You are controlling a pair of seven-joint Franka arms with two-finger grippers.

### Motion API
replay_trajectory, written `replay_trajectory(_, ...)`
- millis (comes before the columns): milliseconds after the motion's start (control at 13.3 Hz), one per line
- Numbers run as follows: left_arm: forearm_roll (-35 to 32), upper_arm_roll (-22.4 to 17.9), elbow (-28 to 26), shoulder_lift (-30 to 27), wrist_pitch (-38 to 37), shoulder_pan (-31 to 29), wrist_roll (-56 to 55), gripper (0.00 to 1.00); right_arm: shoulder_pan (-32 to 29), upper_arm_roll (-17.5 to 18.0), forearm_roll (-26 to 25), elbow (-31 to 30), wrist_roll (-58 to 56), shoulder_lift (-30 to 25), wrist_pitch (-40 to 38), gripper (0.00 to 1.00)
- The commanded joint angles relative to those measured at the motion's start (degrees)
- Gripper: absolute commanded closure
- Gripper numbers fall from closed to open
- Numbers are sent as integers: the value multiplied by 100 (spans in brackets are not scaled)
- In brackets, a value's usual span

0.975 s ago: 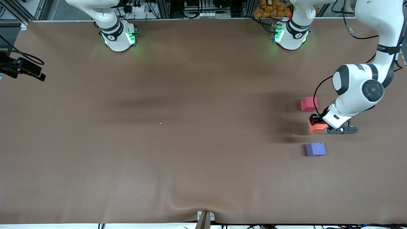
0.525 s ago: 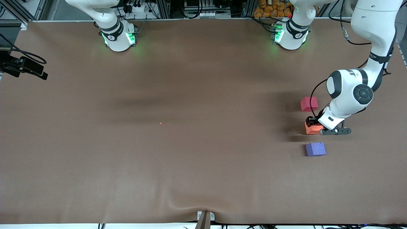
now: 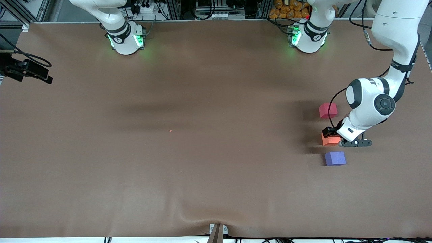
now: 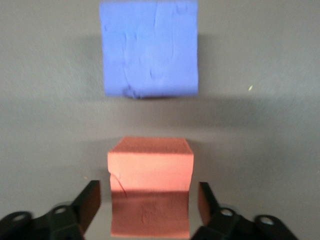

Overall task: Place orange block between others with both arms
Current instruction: 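Open the left gripper and lift it away from the cubes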

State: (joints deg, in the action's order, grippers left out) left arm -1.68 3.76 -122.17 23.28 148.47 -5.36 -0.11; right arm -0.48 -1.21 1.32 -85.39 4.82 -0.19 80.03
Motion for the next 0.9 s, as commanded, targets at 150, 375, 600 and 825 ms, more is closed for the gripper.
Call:
replay_trajectory(150, -8, 204, 551, -779, -991, -71, -67, 0, 30, -2, 52, 93, 89, -8, -101, 0)
replay_trajectory(375, 273, 257, 1044, -1500, -2169, -62, -138, 0, 30, -2, 52, 93, 89, -8, -102, 0)
replay_trajectory(600, 423, 309, 2079, -1844, -3934, -45, -635, 0, 30, -2, 61, 93, 89, -8, -102, 0)
replay_trajectory(825, 371, 590, 2461, -2291, -4800, -53, -1218, 0, 30, -2, 70, 93, 89, -8, -102, 0)
